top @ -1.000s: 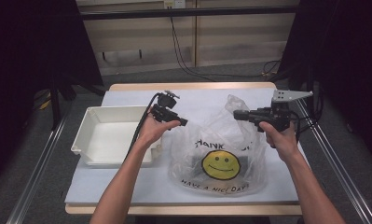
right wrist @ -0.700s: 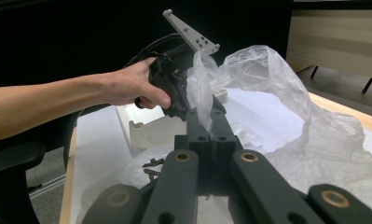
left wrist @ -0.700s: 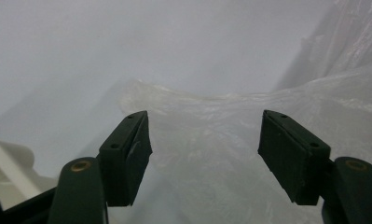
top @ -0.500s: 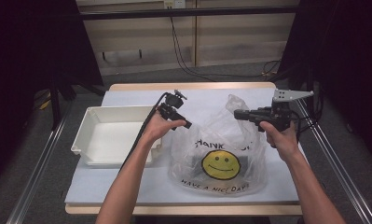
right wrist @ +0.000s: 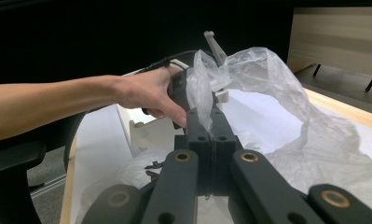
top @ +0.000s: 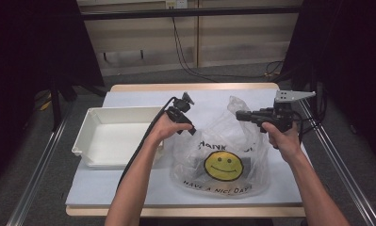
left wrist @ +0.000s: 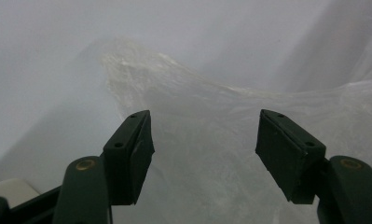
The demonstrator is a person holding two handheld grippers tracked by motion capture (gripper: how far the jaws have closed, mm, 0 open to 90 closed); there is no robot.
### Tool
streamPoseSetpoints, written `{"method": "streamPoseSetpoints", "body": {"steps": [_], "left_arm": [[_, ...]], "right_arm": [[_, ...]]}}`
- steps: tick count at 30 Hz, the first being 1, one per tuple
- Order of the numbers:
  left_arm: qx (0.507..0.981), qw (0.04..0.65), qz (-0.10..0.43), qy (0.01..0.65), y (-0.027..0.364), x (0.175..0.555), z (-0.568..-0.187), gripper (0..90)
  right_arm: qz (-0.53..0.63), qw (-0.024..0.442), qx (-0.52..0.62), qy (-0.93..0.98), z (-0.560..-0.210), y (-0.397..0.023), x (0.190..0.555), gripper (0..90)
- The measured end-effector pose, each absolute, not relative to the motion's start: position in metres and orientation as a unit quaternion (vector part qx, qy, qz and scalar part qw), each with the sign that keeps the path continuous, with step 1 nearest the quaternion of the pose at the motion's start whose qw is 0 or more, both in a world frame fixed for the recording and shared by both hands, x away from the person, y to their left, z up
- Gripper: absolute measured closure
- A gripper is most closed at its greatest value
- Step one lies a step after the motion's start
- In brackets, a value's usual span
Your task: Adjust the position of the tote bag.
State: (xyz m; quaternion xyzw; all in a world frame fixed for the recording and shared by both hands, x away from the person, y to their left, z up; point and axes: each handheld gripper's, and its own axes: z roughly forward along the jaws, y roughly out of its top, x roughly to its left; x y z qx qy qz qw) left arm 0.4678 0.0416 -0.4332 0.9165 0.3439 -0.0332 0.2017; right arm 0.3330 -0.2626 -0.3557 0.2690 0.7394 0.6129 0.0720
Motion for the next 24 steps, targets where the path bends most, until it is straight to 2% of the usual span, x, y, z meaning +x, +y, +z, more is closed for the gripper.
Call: {"method": "streamPoseSetpoints", "body": {"steps": [3,4,8,9,13,14,15,17,24], "left_arm": [[0.917,0.188,-0.046,0.35,0.0422,0.4708,-0.4352,39.0],[0.918,0.183,-0.048,0.349,0.0423,0.472,-0.436,42.6],[0.924,0.147,-0.053,0.349,0.0393,0.472,-0.4413,43.8],[0.924,0.147,-0.053,0.349,0.0393,0.472,-0.4413,47.4],[0.937,0.134,-0.047,0.318,0.0352,0.4696,-0.4416,73.4],[0.938,0.132,-0.046,0.319,0.0341,0.4683,-0.4415,73.4],[0.937,0.136,-0.047,0.317,0.0335,0.4672,-0.4417,84.1],[0.938,0.143,-0.047,0.313,0.0339,0.4665,-0.4408,90.0],[0.935,0.175,-0.054,0.304,0.0383,0.4648,-0.4325,90.0]], "right_arm": [[0.613,0.07,0.267,0.74,-0.3557,-0.2631,0.3325,90.0],[0.612,0.067,0.267,0.741,-0.356,-0.2634,0.3331,90.0],[0.61,0.066,0.268,0.743,-0.3561,-0.2633,0.3339,90.0],[0.61,0.066,0.268,0.743,-0.3561,-0.2633,0.3339,90.0],[0.611,0.067,0.269,0.742,-0.3562,-0.2634,0.3338,90.0],[0.611,0.068,0.269,0.742,-0.356,-0.263,0.3336,90.0],[0.611,0.068,0.269,0.741,-0.3558,-0.2631,0.3334,90.0],[0.612,0.069,0.269,0.741,-0.3557,-0.2633,0.3335,90.0],[0.613,0.069,0.269,0.74,-0.3556,-0.2637,0.3331,90.0]]}}
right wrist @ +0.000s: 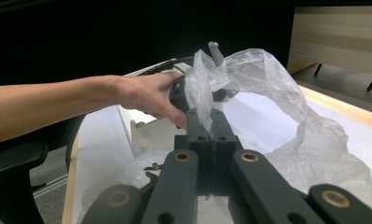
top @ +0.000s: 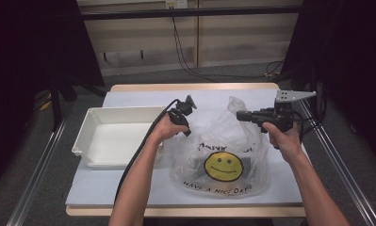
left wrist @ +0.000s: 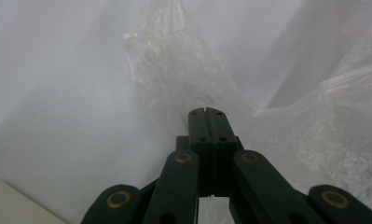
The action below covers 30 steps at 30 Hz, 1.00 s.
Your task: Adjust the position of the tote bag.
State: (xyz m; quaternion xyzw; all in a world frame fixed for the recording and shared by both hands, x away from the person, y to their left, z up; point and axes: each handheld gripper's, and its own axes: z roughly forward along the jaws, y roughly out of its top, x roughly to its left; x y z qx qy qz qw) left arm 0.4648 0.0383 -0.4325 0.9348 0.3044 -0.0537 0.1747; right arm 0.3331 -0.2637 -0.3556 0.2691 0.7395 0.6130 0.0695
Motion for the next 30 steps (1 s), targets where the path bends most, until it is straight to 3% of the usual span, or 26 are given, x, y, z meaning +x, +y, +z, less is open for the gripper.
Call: {"method": "streamPoseSetpoints", "body": {"steps": [22,30], "left_arm": [[0.899,0.353,-0.038,0.257,0.079,0.422,-0.39,90.0],[0.882,0.412,0.007,0.23,0.099,0.399,-0.361,90.0]], "right_arm": [[0.615,0.081,0.278,0.733,-0.351,-0.278,0.328,90.0],[0.6,0.102,0.287,0.74,-0.344,-0.289,0.318,90.0]]}}
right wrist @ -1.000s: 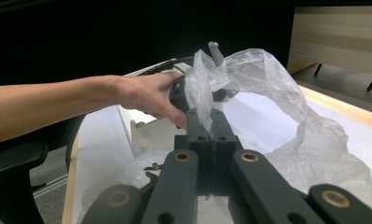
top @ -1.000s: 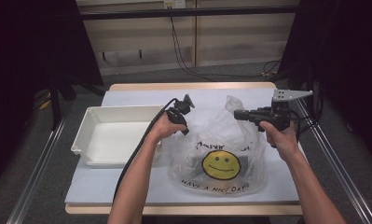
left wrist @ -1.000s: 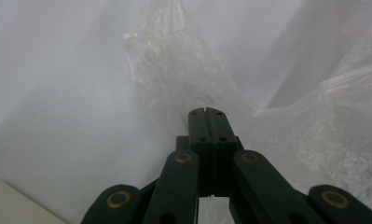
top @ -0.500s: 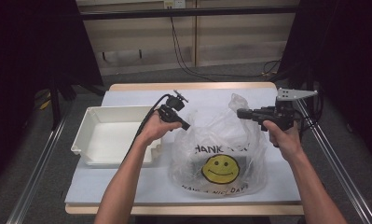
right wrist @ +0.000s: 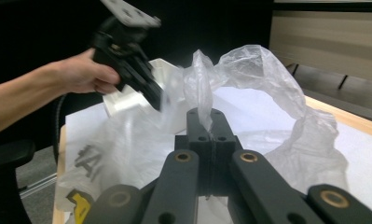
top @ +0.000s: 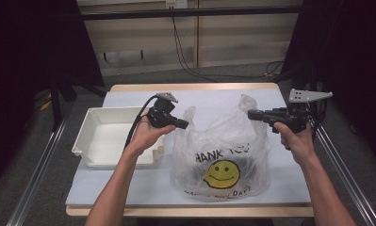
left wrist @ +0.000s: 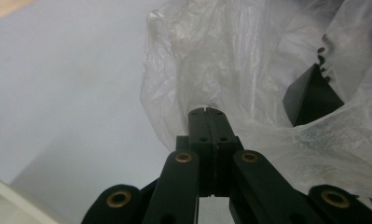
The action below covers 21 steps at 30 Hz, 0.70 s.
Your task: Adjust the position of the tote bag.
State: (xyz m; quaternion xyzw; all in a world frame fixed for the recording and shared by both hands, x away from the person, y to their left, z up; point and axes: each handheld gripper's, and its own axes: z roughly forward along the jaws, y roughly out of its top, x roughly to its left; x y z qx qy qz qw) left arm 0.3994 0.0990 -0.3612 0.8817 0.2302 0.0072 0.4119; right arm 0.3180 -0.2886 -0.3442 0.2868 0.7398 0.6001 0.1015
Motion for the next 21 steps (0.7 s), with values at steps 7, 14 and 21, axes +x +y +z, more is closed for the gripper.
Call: {"method": "streamPoseSetpoints", "body": {"steps": [7,14,21], "left_arm": [[0.871,0.443,0.027,0.21,0.108,0.38,-0.342,90.0],[0.863,0.468,0.046,0.183,0.122,0.353,-0.325,90.0],[0.863,0.478,0.06,0.152,0.132,0.32,-0.321,90.0]], "right_arm": [[0.582,0.117,0.309,0.744,-0.34,-0.301,0.311,90.0],[0.567,0.131,0.327,0.745,-0.341,-0.316,0.298,90.0],[0.556,0.145,0.341,0.744,-0.343,-0.33,0.286,90.0]]}}
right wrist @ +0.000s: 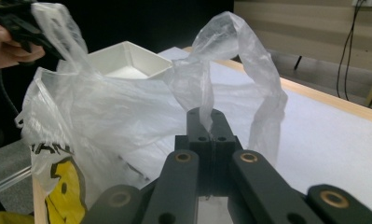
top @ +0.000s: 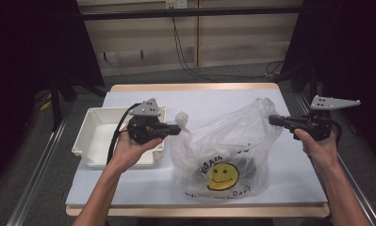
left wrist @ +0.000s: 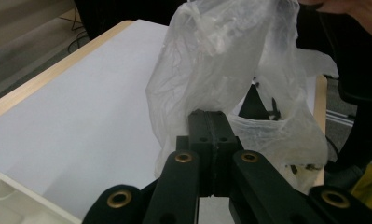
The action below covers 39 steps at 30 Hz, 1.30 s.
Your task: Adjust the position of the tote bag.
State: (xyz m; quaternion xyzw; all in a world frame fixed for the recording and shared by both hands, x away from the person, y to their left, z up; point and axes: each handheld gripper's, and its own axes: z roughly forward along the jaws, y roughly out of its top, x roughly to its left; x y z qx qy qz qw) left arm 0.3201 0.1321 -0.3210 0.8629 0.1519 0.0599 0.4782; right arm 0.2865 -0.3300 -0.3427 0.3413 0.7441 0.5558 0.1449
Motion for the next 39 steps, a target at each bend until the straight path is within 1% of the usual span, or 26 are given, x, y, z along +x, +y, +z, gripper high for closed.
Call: {"method": "streamPoseSetpoints", "body": {"steps": [4,6,13,18,22,27,28,32,39], "left_arm": [[0.871,0.465,0.066,0.143,0.136,0.308,-0.323,90.0],[0.877,0.455,0.07,0.14,0.14,0.298,-0.328,90.0],[0.883,0.444,0.067,0.135,0.15,0.28,-0.342,90.0],[0.882,0.444,0.062,0.148,0.164,0.268,-0.353,90.0],[0.887,0.429,0.065,0.157,0.172,0.264,-0.363,90.0],[0.89,0.424,0.054,0.161,0.179,0.258,-0.375,90.0],[0.885,0.431,0.049,0.168,0.183,0.255,-0.379,90.0],[0.883,0.433,0.039,0.177,0.19,0.252,-0.388,90.0],[0.889,0.42,0.03,0.182,0.187,0.249,-0.408,90.0]], "right_arm": [[0.544,0.146,0.347,0.75,-0.346,-0.333,0.282,90.0],[0.514,0.158,0.362,0.761,-0.353,-0.333,0.279,90.0],[0.491,0.156,0.366,0.775,-0.361,-0.333,0.267,90.0],[0.469,0.161,0.368,0.787,-0.363,-0.334,0.252,90.0],[0.429,0.174,0.373,0.804,-0.373,-0.331,0.247,90.0],[0.415,0.16,0.378,0.812,-0.389,-0.33,0.243,90.0],[0.41,0.159,0.378,0.815,-0.393,-0.329,0.239,90.0],[0.402,0.164,0.38,0.816,-0.399,-0.33,0.232,90.0],[0.391,0.152,0.391,0.819,-0.416,-0.331,0.228,90.0]]}}
